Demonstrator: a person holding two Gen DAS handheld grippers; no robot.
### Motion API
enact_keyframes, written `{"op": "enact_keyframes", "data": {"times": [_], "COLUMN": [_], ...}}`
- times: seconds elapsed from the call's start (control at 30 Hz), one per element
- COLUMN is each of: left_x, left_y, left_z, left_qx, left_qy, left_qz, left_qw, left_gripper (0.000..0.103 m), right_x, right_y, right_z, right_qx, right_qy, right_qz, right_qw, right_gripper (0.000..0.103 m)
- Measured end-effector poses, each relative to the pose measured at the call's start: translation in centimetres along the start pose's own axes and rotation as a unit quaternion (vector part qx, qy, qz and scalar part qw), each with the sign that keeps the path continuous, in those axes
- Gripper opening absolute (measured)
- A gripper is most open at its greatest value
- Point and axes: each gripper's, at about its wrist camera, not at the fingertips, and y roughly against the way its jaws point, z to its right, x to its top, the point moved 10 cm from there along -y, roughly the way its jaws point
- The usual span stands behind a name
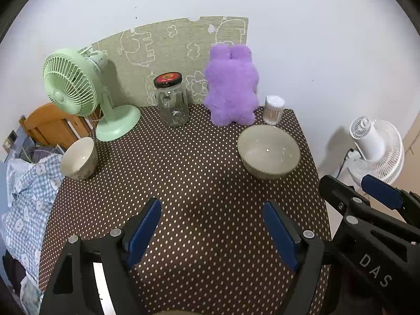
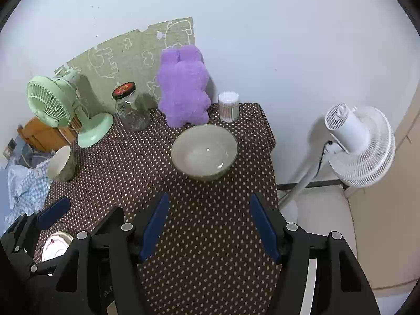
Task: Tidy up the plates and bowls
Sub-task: 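Move the right gripper to the beige bowl beside the purple plush toy, then close the right gripper on that bowl's rim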
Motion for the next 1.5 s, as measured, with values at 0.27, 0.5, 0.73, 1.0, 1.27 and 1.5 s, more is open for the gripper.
{"op": "enact_keyframes", "data": {"times": [0.27, 0.5, 0.73, 1.0, 1.27, 1.5], "left_x": [3.3, 5.4, 7.4, 7.9, 7.4, 6.9], "left_y": [-2.4, -5.3, -8.2, -12.4, -16.1, -18.5], "left_z": [1.5, 2.8, 3.6, 4.2, 4.5, 4.9], "left_qx": [0.004, -0.002, -0.013, -0.022, -0.017, -0.017], "left_qy": [0.004, 0.002, 0.005, 0.007, 0.009, 0.005], "left_qz": [0.001, 0.002, 0.001, -0.015, -0.036, -0.057], "left_qw": [1.0, 1.0, 0.9999, 0.9996, 0.9992, 0.9982], "left_gripper": [0.079, 0.075, 0.073, 0.064, 0.053, 0.031], "right_x": [3.2, 5.5, 7.2, 7.7, 7.4, 6.7], "right_y": [-3.1, -6.2, -8.9, -12.3, -16.2, -18.8], "right_z": [1.5, 2.4, 3.5, 3.7, 4.1, 4.2], "right_qx": [0.007, 0.005, 0.001, -0.008, -0.003, 0.002], "right_qy": [-0.001, -0.002, -0.015, -0.009, -0.014, -0.02], "right_qz": [0.002, 0.001, 0.0, -0.009, -0.03, -0.046], "right_qw": [1.0, 1.0, 1.0, 1.0, 0.999, 0.999], "right_gripper": [0.068, 0.068, 0.068, 0.068, 0.067, 0.054]}}
